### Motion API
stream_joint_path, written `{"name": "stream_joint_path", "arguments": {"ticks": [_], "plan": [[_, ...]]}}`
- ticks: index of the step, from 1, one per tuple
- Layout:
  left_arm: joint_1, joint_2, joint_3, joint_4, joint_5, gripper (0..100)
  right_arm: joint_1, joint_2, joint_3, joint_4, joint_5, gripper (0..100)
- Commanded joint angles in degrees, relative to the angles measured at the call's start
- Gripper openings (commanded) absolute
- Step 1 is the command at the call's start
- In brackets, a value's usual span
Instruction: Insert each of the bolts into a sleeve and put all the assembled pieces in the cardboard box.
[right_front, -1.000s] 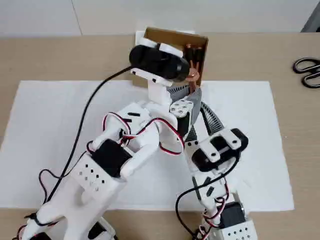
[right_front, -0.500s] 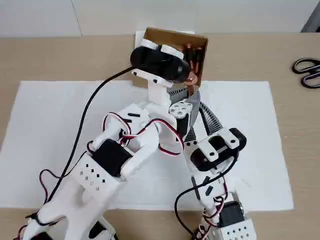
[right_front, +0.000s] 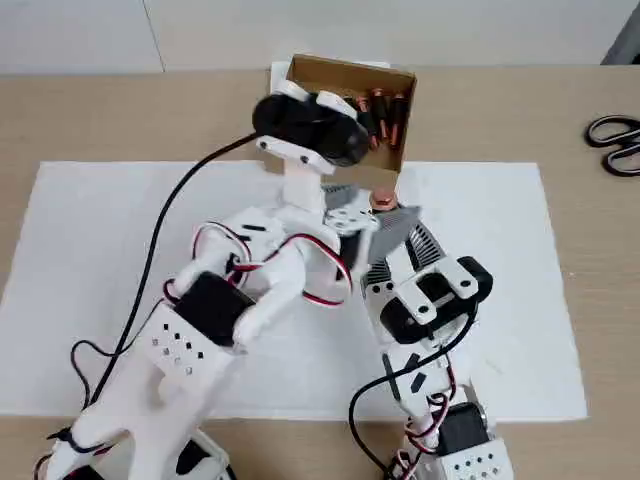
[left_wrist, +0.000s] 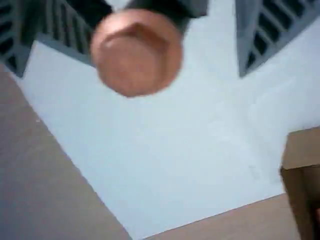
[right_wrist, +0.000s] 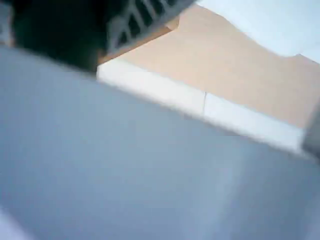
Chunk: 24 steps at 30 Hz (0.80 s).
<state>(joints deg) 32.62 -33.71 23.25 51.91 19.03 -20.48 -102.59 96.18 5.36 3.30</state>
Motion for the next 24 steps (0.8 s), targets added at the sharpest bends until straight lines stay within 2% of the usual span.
{"name": "stream_joint_path", "arguments": {"ticks": [1, 4, 9, 12, 15, 19, 24], "plan": [[-2.73, -5.98, -4.35, -1.32, -1.32, 26, 0.13, -0.66, 0.26, -0.75, 0.00, 0.5], [-4.92, -10.73, -4.35, -3.87, -1.58, 26, 0.13, -1.10, 0.26, 3.03, 0.00, 0.5], [-7.91, -18.29, 0.13, -3.96, -5.98, 24, 0.13, -0.92, 0.26, 8.66, 0.00, 0.5], [-8.79, -24.26, 7.08, -4.22, -9.49, 13, 1.19, -0.66, 0.26, 11.82, -0.18, 0.5], [-8.88, -30.86, 14.55, -4.31, -11.34, 0, 5.58, -0.57, 0.26, 13.14, -0.18, 0.5], [-10.55, -38.95, 24.75, -5.10, -11.43, 1, 11.38, -0.48, -0.79, 14.29, 0.00, 0.4], [-17.49, -48.26, 37.85, -12.84, -11.43, 1, 11.65, -0.40, -6.77, 24.40, 0.00, 0.4]]}}
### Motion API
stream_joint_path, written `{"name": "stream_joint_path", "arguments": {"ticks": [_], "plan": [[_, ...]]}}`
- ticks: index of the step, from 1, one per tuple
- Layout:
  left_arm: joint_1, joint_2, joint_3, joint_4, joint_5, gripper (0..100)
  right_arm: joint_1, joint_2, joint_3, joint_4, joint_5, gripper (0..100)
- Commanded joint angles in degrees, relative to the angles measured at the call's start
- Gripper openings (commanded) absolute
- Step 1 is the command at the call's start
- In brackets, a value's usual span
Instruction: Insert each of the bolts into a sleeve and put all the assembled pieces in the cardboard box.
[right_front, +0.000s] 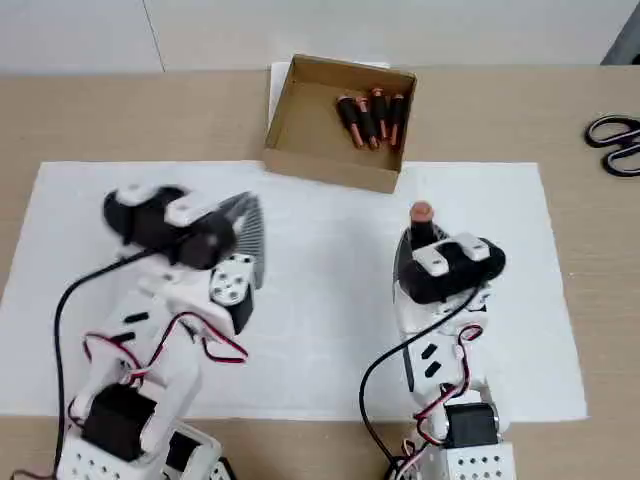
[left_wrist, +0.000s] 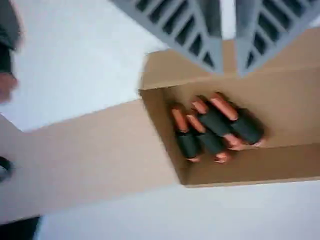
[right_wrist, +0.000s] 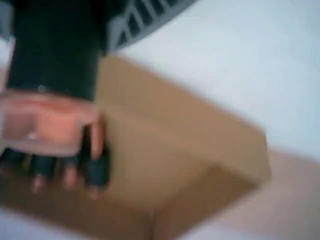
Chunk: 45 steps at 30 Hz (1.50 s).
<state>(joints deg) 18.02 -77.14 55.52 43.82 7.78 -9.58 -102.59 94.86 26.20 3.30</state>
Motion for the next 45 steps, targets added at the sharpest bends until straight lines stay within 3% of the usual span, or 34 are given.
{"name": "stream_joint_path", "arguments": {"ticks": [1, 6, 11, 19, 27, 34, 43, 45], "plan": [[-4.13, -6.59, 8.40, -6.51, -0.18, 1, 0.75, -0.40, -6.33, 4.79, 0.00, 0.4], [-9.23, -15.21, 21.93, -14.59, -0.18, 1, 0.75, -0.40, -10.90, 9.89, 0.00, 0.4], [-10.20, -24.62, 30.11, -16.62, 0.00, 1, 1.01, 3.47, -18.46, 15.16, 0.00, 0.4], [-10.11, -26.73, 34.77, -16.62, 0.09, 1, 1.01, 30.46, -36.22, 15.25, -0.26, 0.4], [-10.11, -26.73, 34.77, -16.62, 0.09, 1, 0.75, 62.55, -48.88, -4.62, 0.00, 0.4], [-10.11, -26.73, 34.77, -16.62, 0.09, 1, 0.40, 90.15, -66.29, -13.58, 0.00, 0.4], [-10.11, -26.73, 34.86, -16.62, 0.09, 1, -2.68, 116.00, -94.51, -14.73, 0.35, 0.4], [-10.11, -26.73, 34.86, -16.62, 0.09, 1, -3.30, 122.24, -101.01, -14.73, 3.25, 0.4]]}}
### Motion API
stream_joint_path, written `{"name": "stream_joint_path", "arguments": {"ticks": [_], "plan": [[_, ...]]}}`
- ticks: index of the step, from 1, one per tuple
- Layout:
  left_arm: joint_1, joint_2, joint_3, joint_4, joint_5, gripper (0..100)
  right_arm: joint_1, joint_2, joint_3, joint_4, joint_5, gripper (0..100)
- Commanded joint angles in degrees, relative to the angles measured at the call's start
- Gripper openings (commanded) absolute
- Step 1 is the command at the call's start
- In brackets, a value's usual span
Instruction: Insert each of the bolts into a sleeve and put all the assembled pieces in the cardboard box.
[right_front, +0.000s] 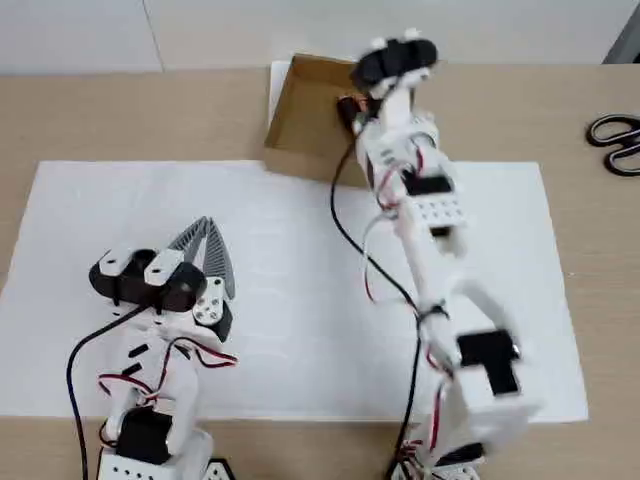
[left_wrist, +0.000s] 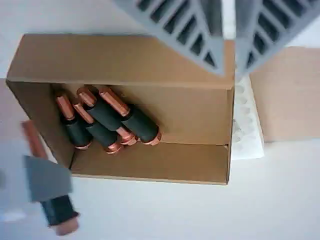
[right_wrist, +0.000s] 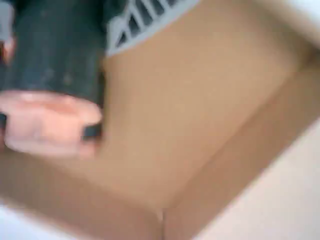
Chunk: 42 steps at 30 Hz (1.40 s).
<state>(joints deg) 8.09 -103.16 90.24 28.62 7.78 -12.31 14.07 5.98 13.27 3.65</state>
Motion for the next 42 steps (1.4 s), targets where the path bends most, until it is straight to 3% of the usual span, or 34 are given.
{"name": "stream_joint_path", "arguments": {"ticks": [1, 6, 17, 28, 35, 42], "plan": [[-0.18, -0.70, 0.13, -1.41, 0.09, 1, -1.19, 8.84, -15.47, -1.80, 5.10, 0.4], [-0.18, -0.70, 0.13, -1.41, 0.09, 1, -2.33, 23.60, -30.15, -1.63, 12.75, 0.4], [-0.26, -0.70, 2.68, -1.49, 0.09, 1, -2.42, 47.25, -54.51, -1.27, 12.92, 0.4], [-0.26, -0.70, 2.68, -1.49, 0.09, 1, -4.70, 54.64, -58.90, -1.10, 13.01, 1.3], [-0.26, -0.70, 2.68, -1.49, 0.09, 1, -4.62, 54.90, -58.90, 5.67, 13.01, 22.0], [-0.26, -0.70, 2.68, -1.49, 0.09, 1, -4.70, 54.55, -58.90, 6.29, 13.01, 22.0]]}}
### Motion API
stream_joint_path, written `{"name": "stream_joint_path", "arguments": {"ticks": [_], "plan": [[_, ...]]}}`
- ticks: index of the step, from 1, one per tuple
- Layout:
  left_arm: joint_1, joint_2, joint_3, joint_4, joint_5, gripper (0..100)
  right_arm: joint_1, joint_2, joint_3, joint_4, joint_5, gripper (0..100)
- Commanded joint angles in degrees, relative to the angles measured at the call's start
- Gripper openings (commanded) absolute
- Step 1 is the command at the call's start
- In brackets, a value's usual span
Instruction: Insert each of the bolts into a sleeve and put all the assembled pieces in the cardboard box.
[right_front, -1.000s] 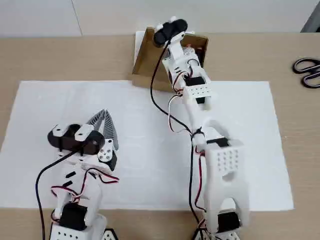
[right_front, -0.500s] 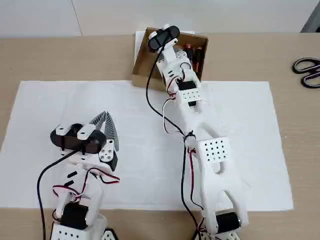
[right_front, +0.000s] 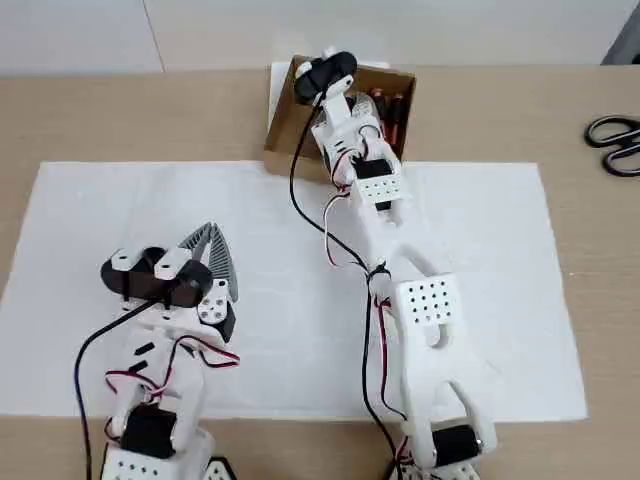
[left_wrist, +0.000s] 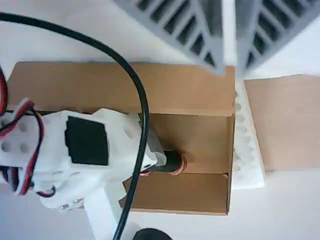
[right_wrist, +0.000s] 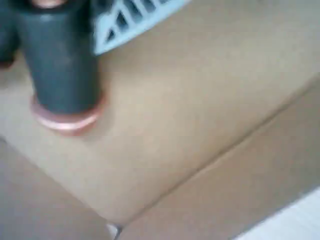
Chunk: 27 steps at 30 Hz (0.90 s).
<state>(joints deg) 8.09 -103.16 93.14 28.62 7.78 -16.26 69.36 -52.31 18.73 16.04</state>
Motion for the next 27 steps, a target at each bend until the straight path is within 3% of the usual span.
{"name": "stream_joint_path", "arguments": {"ticks": [1, 5, 11, 19, 27], "plan": [[-0.26, -0.70, -0.22, -1.49, 0.09, 1, -0.75, -0.75, -0.62, 0.92, 0.62, 22.1], [-0.44, -0.70, -0.48, -1.49, 0.09, 1, -0.75, -4.62, -0.62, 5.49, 0.35, 22.1], [-0.53, -0.70, -0.57, -1.49, 0.09, 1, -1.19, -15.78, -0.44, 30.11, 0.18, 22.1], [-0.53, -0.70, -0.57, -1.49, 0.09, 1, -1.10, -18.42, -0.53, 56.48, 0.44, 22.2], [-0.53, -0.70, -0.48, -1.49, 0.09, 1, -0.57, -18.51, -0.62, 68.97, 0.00, 22.1]]}}
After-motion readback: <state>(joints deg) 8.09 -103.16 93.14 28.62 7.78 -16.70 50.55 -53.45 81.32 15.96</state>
